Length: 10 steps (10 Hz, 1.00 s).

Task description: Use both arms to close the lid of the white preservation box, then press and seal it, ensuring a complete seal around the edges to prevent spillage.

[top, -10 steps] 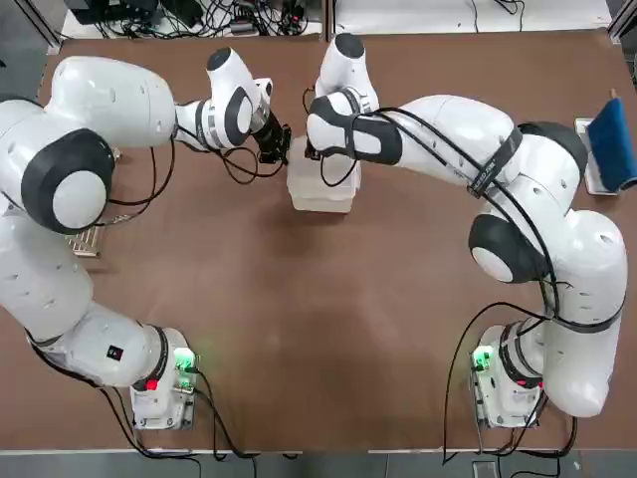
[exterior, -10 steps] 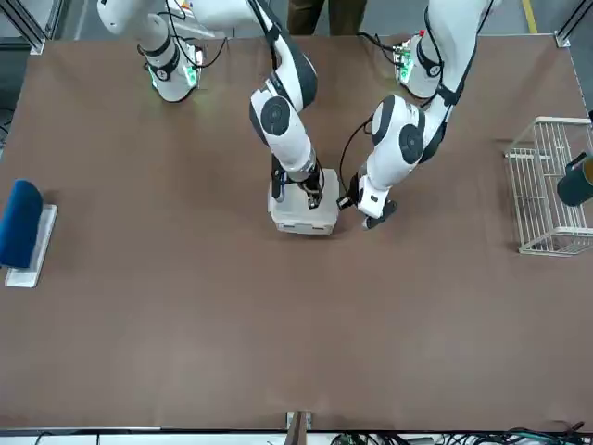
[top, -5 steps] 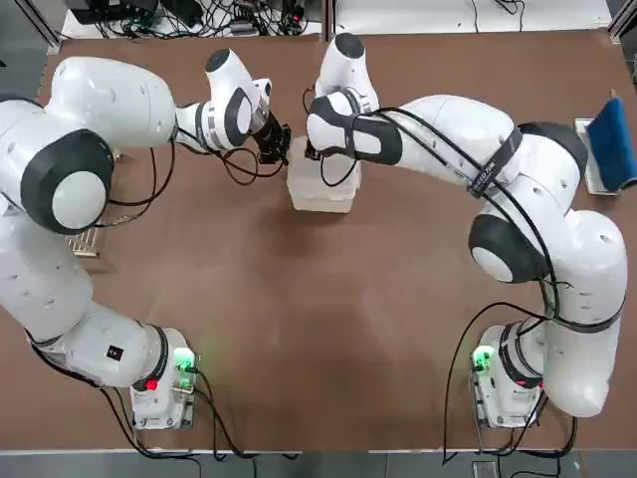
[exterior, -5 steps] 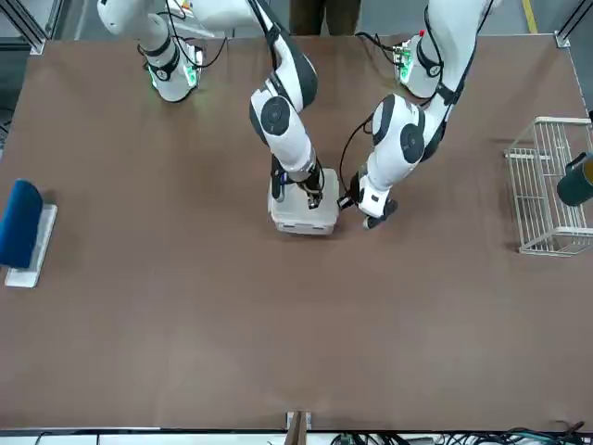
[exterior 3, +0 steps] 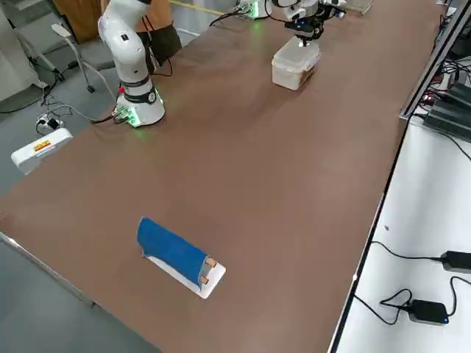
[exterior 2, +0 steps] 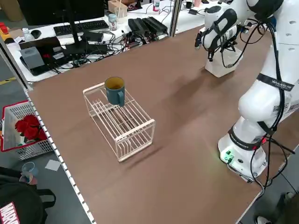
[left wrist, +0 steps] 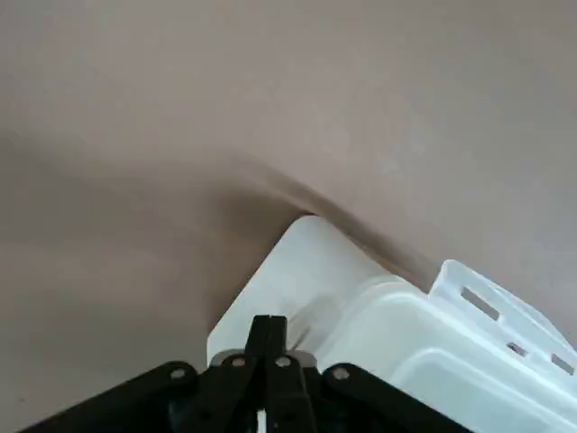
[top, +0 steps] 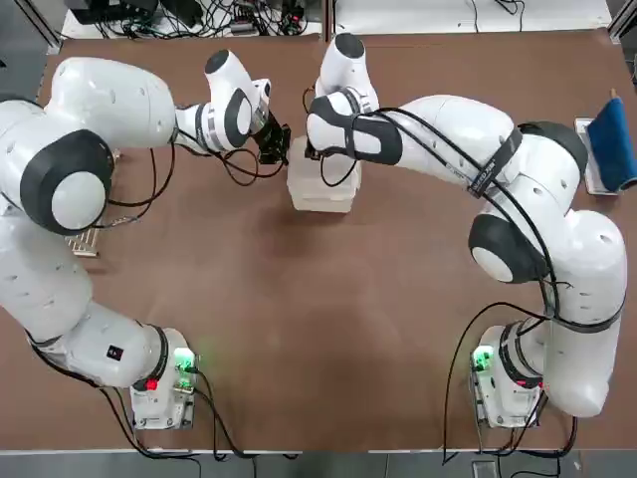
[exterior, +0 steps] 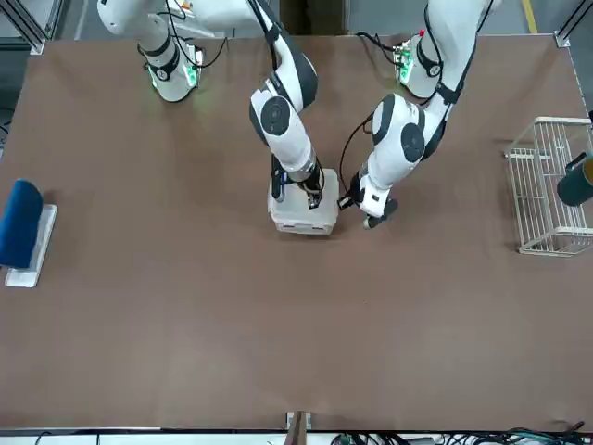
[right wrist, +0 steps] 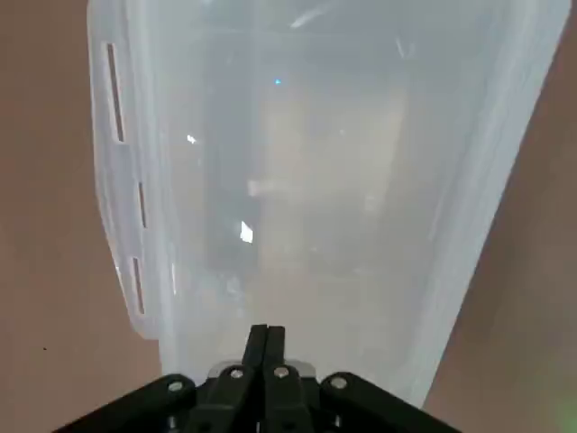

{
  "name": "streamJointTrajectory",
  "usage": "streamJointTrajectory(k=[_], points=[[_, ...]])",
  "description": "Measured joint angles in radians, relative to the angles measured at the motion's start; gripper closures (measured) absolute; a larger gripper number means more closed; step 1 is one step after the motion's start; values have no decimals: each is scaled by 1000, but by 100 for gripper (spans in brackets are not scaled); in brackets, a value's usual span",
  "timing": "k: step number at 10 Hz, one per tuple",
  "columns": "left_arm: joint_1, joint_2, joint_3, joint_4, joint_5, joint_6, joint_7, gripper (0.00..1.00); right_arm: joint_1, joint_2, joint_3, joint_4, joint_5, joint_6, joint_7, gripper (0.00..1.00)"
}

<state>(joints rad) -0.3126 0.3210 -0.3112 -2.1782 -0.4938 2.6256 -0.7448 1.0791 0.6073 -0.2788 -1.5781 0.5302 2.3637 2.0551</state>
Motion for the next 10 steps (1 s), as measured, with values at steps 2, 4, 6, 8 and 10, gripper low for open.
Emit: streamJointTrajectory(k=[2,4,6,8,10], points=[[0,0,-1,-1,-2,2,0,99,0,0,0,0,0,0,0,98],[1,-1,-2,-4,-18,8,0,99,0,0,0,0,0,0,0,98],[3,-2,-6,-10,-30,20,0,99,0,0,0,0,0,0,0,98],[4,-3,-8,-18,-54,35,2,99,0,0,0,0,0,0,0,98],[4,-2,-12,-26,-88,56,2,99,0,-1,0,0,0,0,0,98]])
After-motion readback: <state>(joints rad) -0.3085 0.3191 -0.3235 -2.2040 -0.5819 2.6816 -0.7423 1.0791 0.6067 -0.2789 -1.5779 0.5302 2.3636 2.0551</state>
